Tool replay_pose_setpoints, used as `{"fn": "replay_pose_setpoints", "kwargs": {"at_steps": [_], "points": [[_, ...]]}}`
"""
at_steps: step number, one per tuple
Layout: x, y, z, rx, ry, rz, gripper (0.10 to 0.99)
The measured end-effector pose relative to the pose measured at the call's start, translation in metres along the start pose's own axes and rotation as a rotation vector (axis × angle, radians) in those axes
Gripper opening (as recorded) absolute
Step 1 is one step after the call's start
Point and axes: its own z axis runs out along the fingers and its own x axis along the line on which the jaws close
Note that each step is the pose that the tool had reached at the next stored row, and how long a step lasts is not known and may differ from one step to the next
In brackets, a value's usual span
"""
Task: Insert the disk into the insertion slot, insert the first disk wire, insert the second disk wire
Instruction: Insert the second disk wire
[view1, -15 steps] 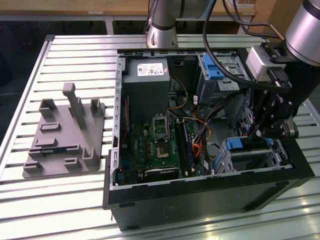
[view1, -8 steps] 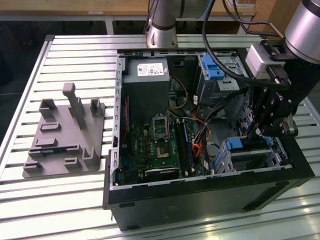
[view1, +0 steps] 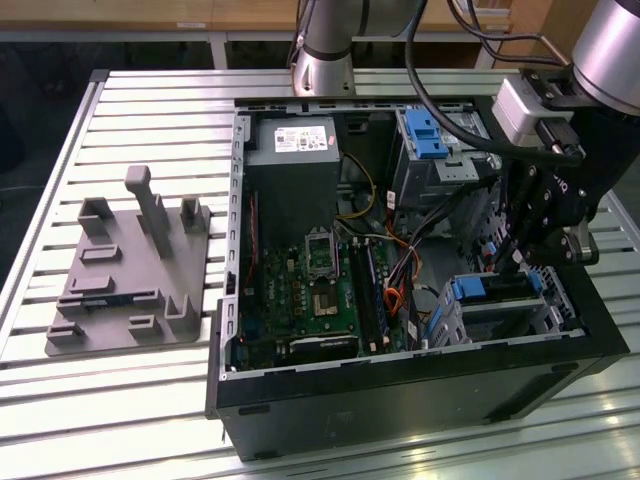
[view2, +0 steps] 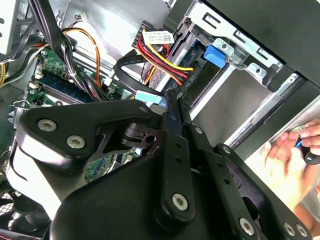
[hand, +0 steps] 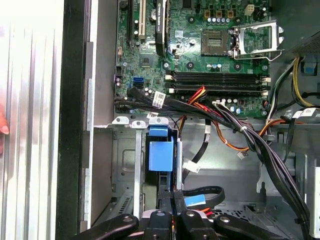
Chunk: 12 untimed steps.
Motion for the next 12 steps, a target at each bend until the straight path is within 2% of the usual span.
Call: {"fn": "replay_pose_setpoints", "kwargs": {"at_steps": [9, 10, 11, 12], "points": [[-0.0001, 0.0001, -0.0022, 0.000, 0.0034, 0.000, 0.161], [-0.0001, 0.0001, -0.0027, 0.000, 0.0037, 0.000, 0.220], [-0.0002, 0.0001, -0.0033, 0.000, 0.0040, 0.000, 0.220], [-0.0001, 0.0001, -0.0038, 0.000, 0.0041, 0.000, 0.282]]}}
